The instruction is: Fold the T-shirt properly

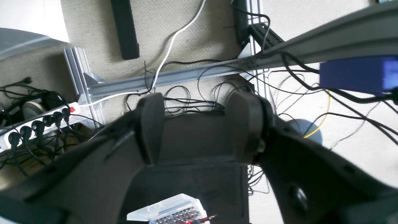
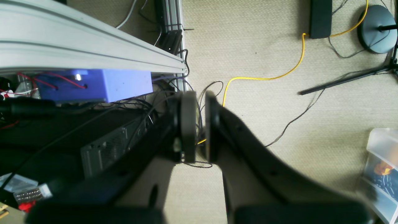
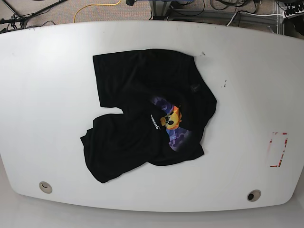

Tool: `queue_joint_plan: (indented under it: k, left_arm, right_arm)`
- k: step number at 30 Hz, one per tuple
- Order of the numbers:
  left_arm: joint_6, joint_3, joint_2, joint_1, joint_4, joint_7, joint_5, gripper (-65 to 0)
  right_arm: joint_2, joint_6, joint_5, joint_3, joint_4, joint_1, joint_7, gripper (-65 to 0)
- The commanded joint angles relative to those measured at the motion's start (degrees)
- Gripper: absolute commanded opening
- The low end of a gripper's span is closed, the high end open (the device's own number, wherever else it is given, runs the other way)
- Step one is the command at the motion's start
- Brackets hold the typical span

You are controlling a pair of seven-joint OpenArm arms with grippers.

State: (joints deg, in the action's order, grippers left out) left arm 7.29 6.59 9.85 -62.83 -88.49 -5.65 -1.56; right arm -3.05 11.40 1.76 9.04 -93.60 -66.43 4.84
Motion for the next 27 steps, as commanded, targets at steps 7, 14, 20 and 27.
queue_joint_plan:
  k: [7,14,20,27]
  left_arm:
    - [0.0,-0.3,0.3,-3.6,-5.3,-0.3,-0.5,-32.8]
    - [-0.1,1.2,0.0,-4.9,-8.4,-0.1,-0.3,-32.6]
    - [0.0,1.4,-0.1,-6.1,-11.4,0.1,-0.4,-32.6]
    - [0.0,1.1,-0.1,-7.3,-13.6,0.3,-0.6,-32.7]
  right_arm:
    - [0.2,-0.2,0.5,0.1,-6.1,-4.2,0.5,-60.7]
    - [0.5,-0.1,0.5,0.3,-8.2,-5.1,0.7,-61.0]
    - [0.5,-0.1,0.6,0.6,-11.0,-5.8,-0.1,-60.9]
    - [0.5,-0.2,0.8,1.5,-14.0,-6.4,-1.3,-60.8]
